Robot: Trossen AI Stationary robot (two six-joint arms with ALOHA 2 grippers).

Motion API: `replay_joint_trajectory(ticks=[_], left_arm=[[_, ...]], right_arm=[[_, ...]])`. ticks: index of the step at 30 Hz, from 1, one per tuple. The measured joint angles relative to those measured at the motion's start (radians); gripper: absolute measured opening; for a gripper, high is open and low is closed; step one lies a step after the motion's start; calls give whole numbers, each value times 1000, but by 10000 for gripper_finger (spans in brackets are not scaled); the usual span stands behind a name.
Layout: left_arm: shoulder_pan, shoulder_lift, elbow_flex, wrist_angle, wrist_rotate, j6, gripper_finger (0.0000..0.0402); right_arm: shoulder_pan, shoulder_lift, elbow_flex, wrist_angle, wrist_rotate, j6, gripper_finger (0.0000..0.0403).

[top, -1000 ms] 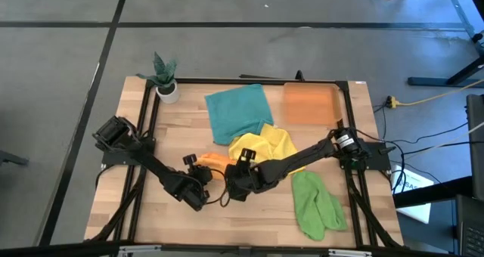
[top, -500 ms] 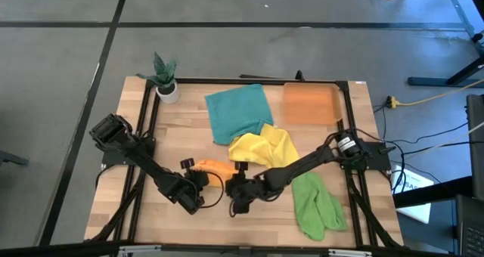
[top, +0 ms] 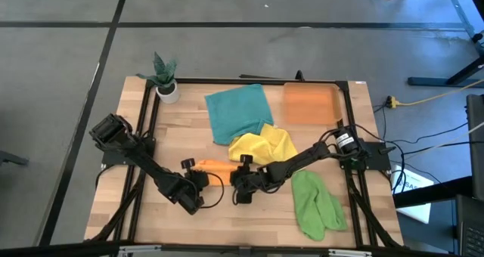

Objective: Roll microfiber towels into tight, uniform cylinder then place into a basket
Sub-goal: Roll the orange microfiber towel

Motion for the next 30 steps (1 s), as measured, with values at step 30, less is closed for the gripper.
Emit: replay_joint_trajectory(ticks=[30], left_arm=[[-135,0,38,-146,-112,181,69]], right_arm=[[-2,0,-1,-2,-20,15,110]])
